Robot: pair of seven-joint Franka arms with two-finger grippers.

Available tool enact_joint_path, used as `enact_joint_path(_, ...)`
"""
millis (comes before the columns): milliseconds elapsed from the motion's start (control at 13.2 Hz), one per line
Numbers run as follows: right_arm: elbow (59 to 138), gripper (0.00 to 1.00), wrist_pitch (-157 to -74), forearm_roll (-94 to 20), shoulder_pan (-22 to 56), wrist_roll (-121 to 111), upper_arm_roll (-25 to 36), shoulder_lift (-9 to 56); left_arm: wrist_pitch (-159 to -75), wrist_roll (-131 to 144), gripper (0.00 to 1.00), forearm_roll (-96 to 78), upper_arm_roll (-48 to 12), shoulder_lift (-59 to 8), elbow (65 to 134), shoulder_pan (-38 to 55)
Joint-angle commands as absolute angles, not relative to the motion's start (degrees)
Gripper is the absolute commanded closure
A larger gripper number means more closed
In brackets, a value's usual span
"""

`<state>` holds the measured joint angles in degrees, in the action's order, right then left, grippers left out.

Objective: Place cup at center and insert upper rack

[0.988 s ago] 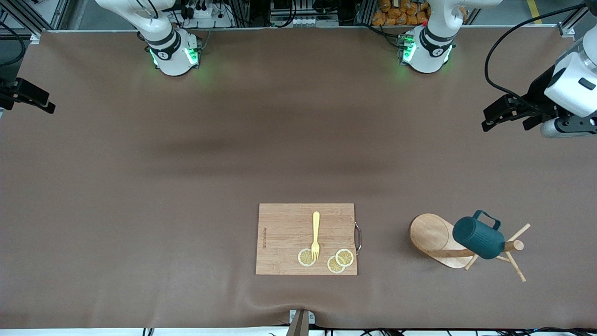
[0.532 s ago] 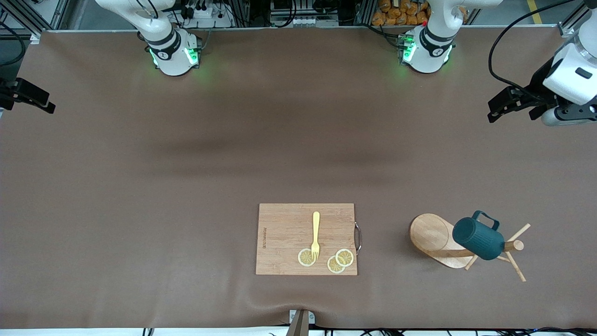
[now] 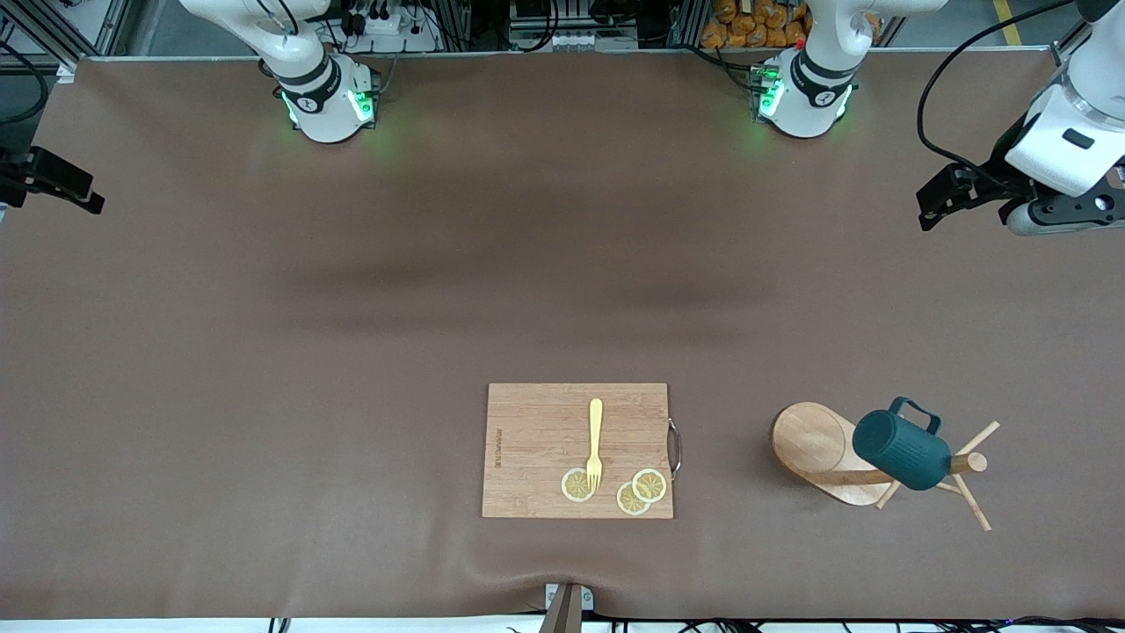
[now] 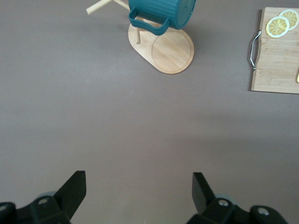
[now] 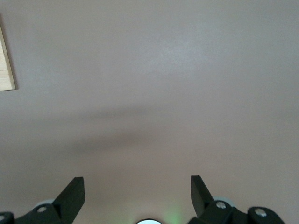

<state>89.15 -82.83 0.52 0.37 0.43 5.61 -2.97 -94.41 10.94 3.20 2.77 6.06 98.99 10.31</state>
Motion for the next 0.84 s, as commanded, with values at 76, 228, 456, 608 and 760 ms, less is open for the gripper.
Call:
enact_joint_path(76, 88.59, 0.0, -82.53, 0.88, 0.7, 0.62, 5.62, -2.99, -95.89, 12.83, 0.0, 4.57, 1.59, 8.35, 101.43, 9.93)
enact_joint_path(228, 88.59, 0.0, -82.44, 0.88, 0.7, 0.62, 5.62, -2.99, -95.8, 12.75, 0.0, 4.57, 0.71, 7.82, 100.81, 9.76)
enact_joint_path(456, 88.59, 0.0, -82.44, 0.88, 0.7, 0.62, 5.62, -2.9, -95.8, 12.57, 0.0, 4.57, -0.61, 7.21, 98.97, 9.58)
enact_joint_path(608, 88.59, 0.0, -82.44, 0.88, 0.7, 0.62, 5.62, -2.99, -95.19, 12.48, 0.0, 4.57, -0.62, 6.33, 97.74, 9.58)
enact_joint_path(760, 88.59, 0.0, -82.44, 0.88, 0.7, 0.62, 5.62, -2.9, -95.1, 12.22, 0.0, 4.57, -0.44, 6.33, 97.73, 9.58)
